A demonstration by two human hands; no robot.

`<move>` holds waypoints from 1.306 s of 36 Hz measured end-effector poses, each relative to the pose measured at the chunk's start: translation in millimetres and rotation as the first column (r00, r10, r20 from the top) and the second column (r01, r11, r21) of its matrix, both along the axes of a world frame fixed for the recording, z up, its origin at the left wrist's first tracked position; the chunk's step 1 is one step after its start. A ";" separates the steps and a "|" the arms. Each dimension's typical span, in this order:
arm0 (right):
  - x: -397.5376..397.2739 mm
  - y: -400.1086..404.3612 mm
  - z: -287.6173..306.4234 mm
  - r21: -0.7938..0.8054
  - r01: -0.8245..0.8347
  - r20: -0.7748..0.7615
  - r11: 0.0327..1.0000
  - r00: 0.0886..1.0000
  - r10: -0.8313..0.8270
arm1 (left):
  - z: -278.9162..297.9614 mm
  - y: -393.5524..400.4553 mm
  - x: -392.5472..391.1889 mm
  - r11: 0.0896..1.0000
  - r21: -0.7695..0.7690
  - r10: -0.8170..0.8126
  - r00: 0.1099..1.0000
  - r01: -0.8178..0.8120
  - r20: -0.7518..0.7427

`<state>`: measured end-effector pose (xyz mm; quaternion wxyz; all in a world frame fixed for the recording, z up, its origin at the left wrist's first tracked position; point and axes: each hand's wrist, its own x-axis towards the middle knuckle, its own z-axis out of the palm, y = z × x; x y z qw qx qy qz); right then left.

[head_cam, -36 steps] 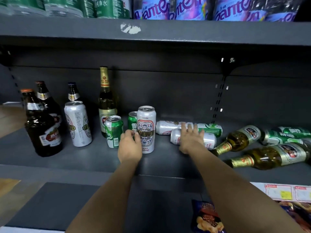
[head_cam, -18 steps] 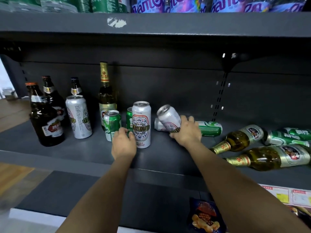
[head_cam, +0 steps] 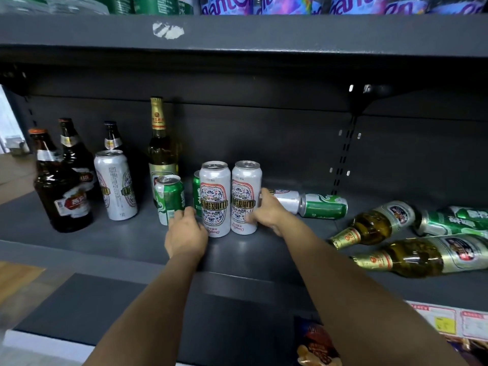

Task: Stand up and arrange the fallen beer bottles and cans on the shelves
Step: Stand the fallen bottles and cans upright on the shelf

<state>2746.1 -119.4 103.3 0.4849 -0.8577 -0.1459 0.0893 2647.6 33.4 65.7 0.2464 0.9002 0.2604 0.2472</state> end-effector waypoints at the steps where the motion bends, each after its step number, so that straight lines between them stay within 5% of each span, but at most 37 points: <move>1: 0.1 -7.4 3.6 -0.112 -0.063 -0.021 0.992 0.998 0.061 | 0.1 -0.2 1.4 1.000 0.005 0.003 1.000 -0.003 -0.001; 3: 4.2 -24.0 10.6 -0.417 -0.027 0.089 0.909 0.994 0.070 | 0.2 -0.8 4.2 1.000 0.006 0.012 1.000 -0.012 0.000; 5: 14.1 -38.3 12.7 -0.617 0.237 0.367 0.750 0.930 0.008 | -0.3 -2.0 6.3 1.000 0.007 0.019 1.000 -0.019 0.003; 17: 56.1 -24.9 -10.6 -0.808 0.252 0.427 0.533 0.874 0.234 | -5.2 1.6 5.0 0.999 -0.003 0.042 0.998 -0.041 0.049; 22: 55.6 -18.1 -13.0 -0.779 0.472 0.610 0.412 0.722 0.325 | -5.6 0.8 3.3 0.999 -0.022 0.039 0.998 -0.038 0.052; 29: 56.0 -21.9 -8.9 -0.687 0.433 0.617 0.584 0.772 0.153 | -5.5 -0.7 2.3 0.998 -0.033 0.054 0.996 -0.051 0.072; 36: 56.5 -23.1 15.3 -0.278 0.334 0.373 0.901 0.902 -0.219 | -2.0 -3.5 0.9 0.998 -0.013 0.056 0.998 -0.055 0.042; 43: 59.1 -21.0 8.5 -0.071 0.326 0.185 0.943 0.933 -0.309 | -1.9 -4.5 -1.0 0.998 0.011 0.056 0.996 -0.057 0.064; 47: 62.6 -33.5 9.2 -0.085 0.266 0.089 0.960 0.962 -0.259 | -1.1 -6.9 -2.6 0.998 0.054 0.034 0.995 -0.039 0.089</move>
